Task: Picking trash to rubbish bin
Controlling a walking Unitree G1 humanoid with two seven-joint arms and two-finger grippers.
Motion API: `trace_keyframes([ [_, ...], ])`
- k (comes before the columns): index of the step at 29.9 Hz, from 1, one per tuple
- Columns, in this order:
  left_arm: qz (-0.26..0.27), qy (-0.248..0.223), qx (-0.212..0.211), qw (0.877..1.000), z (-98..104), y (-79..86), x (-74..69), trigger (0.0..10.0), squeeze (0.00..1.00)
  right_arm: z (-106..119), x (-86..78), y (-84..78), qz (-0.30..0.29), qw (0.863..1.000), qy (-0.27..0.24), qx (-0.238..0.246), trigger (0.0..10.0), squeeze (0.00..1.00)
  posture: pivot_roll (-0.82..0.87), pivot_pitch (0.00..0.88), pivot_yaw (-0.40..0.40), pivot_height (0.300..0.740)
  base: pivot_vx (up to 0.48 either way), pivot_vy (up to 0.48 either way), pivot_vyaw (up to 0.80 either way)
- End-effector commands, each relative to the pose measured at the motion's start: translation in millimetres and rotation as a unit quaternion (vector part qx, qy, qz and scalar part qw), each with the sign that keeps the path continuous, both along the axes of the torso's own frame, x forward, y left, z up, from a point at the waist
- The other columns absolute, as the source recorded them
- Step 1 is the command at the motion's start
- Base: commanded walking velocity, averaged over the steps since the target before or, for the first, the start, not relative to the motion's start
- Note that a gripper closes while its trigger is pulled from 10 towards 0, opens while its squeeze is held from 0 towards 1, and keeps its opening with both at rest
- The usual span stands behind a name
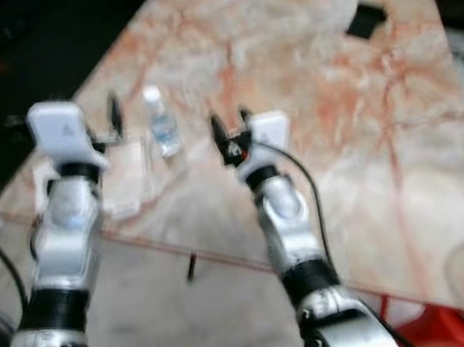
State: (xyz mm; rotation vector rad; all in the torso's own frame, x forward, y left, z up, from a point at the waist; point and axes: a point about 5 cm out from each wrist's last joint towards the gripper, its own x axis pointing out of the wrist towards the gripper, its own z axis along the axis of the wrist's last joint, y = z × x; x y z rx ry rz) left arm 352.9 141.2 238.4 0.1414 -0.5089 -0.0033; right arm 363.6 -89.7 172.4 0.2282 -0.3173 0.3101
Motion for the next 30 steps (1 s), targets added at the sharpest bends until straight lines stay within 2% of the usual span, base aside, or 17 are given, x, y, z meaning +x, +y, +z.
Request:
trace_keyframes([
  [1,0.012,-0.008,0.002,1.0,4.8,8.2,-1.4,10.0,0.0,4.8,-0.5,11.5,0.017,1.0,-0.005,0.005,10.0,0.0,0.14,0.179,-0.021,0.74,0.48,0.0,0.0],
  [10,0.005,-0.016,-0.003,1.0,7.1,6.2,-2.7,10.0,0.0,5.4,-0.3,11.3,0.018,1.0,-0.006,0.005,10.0,0.0,0.14,0.179,-0.022,0.74,0.435,0.0,0.0],
  [16,-0.01,-0.034,-0.002,0.999,12.4,3.2,-8.6,10.0,0.0,5.8,-0.6,11.3,0.018,1.0,-0.007,0.007,10.0,0.0,0.14,0.18,-0.021,0.74,0.0,0.0,0.0],
  [22,-0.02,-0.055,-0.005,0.998,26.7,0.9,-17.5,10.0,0.0,5.7,-1.4,11.3,0.018,1.0,-0.008,0.009,10.0,0.0,0.14,0.182,-0.02,0.74,0.0,0.0,0.0],
  [30,-0.045,-0.051,-0.004,0.998,41.3,-5.0,-19.9,10.0,0.0,5.0,-1.9,11.0,0.018,1.0,-0.007,0.011,10.0,0.0,0.14,0.184,-0.018,0.74,0.0,0.0,0.0],
])
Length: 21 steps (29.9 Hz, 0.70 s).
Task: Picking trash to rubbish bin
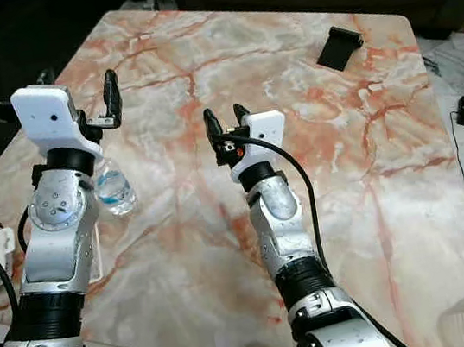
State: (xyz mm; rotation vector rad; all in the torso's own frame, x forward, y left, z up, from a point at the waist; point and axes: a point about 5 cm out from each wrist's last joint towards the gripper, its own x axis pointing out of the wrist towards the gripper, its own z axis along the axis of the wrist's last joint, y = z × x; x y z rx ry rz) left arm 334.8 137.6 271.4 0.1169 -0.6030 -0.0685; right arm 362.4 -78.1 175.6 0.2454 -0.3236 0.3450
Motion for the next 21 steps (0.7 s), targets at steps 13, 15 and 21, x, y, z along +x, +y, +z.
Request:
trace_keyframes([
  [13,0.023,0.104,0.038,0.994,-11.6,17.6,27.4,10.0,0.0,-0.4,-1.3,0.2,0.003,1.0,0.0,0.002,10.0,0.0,0.13,0.175,-0.016,0.74,0.0,0.0,0.0],
  [15,0.023,0.112,0.039,0.993,-10.8,16.8,26.2,10.0,0.0,0.1,-1.3,-0.5,0.002,1.0,-0.001,0.002,10.0,0.0,0.13,0.172,-0.014,0.74,0.0,0.0,0.0],
  [21,0.007,0.125,0.052,0.991,-11.6,6.8,8.9,10.0,0.0,0.5,-1.6,-2.6,-0.001,1.0,-0.002,0.002,10.0,0.0,0.13,0.18,-0.014,0.74,0.0,0.0,0.0],
])
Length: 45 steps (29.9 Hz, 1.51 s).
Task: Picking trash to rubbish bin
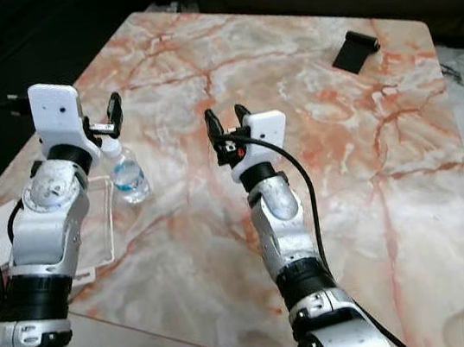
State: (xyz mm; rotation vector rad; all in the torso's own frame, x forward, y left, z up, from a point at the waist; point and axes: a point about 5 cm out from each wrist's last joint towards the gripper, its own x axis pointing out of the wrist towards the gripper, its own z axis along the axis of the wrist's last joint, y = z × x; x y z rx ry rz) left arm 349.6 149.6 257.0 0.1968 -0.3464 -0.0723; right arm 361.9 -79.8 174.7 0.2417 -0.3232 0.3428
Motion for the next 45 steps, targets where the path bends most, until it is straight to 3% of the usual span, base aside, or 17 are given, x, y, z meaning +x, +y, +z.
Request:
trace_keyframes([
  [1,-0.016,0.002,0.01,1.0,2.5,-6.8,-8.3,10.0,0.0,1.2,-1.2,-1.0,0.0,1.0,-0.002,0.003,10.0,0.0,0.13,0.18,-0.014,0.74,0.0,0.0,0.0],
  [6,-0.027,0.003,0.012,1.0,2.9,-11.3,-12.5,10.0,0.0,0.8,-1.2,-0.9,0.001,1.0,-0.001,0.003,10.0,0.0,0.14,0.184,-0.018,0.74,0.0,0.0,0.0],
  [11,-0.049,0.008,0.016,0.999,5.2,-23.9,-25.6,10.0,0.0,1.4,-1.0,3.2,0.007,1.0,-0.001,0.005,10.0,0.0,0.15,0.189,-0.019,0.74,0.0,0.0,0.0],
  [22,-0.042,0.053,-0.003,0.998,-20.3,-24.7,-35.1,10.0,0.0,0.3,-1.5,2.7,0.007,1.0,0.001,0.005,10.0,0.0,0.14,0.19,-0.016,0.74,0.0,0.0,0.0],
  [29,-0.031,0.069,-0.004,0.997,-30.4,-21.4,-35.0,10.0,0.0,0.8,-1.1,4.5,0.01,1.0,0.001,0.005,10.0,0.0,0.15,0.189,-0.018,0.74,0.0,0.0,0.0],
  [45,-0.008,0.069,-0.006,0.998,-31.7,-18.0,-25.8,10.0,0.0,-0.4,-1.2,4.5,0.011,1.0,0.004,0.004,10.0,0.0,0.15,0.188,-0.02,0.74,0.0,0.0,0.0],
])
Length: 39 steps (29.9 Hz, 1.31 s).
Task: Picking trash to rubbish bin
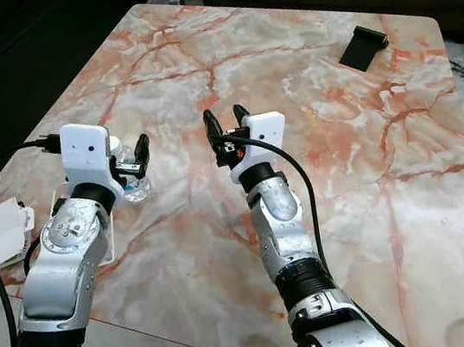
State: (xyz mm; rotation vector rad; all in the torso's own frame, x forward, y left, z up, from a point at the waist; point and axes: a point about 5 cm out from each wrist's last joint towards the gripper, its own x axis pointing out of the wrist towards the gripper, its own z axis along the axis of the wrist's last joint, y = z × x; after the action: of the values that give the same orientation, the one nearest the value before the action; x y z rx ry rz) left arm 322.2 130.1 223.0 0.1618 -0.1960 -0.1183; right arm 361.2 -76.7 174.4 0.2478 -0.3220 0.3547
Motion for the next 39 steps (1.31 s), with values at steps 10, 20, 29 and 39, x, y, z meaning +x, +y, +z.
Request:
trace_keyframes([
  [10,0.022,-0.019,0.001,1.0,5.4,4.0,6.2,0.0,0.0,-1.1,-0.3,0.7,0.002,1.0,0.005,0.003,10.0,0.0,0.15,0.186,-0.019,0.74,0.0,0.0,0.0],
  [20,0.031,-0.011,-0.006,0.999,2.9,6.1,8.3,0.0,0.0,-1.1,0.2,0.6,0.002,1.0,0.006,0.001,10.0,0.0,0.15,0.184,-0.021,0.74,0.0,0.0,0.0],
  [29,0.035,0.018,0.004,0.999,-7.5,6.6,9.2,0.0,0.0,-1.8,0.3,0.7,0.003,1.0,0.008,0.0,10.0,0.0,0.14,0.176,-0.018,0.74,0.0,0.0,0.0],
  [39,0.038,0.03,0.007,0.999,-12.0,6.4,10.2,0.0,0.0,-0.8,0.8,1.8,0.006,1.0,0.007,-0.001,10.0,0.0,0.14,0.165,-0.017,0.74,0.0,0.0,0.0],
])
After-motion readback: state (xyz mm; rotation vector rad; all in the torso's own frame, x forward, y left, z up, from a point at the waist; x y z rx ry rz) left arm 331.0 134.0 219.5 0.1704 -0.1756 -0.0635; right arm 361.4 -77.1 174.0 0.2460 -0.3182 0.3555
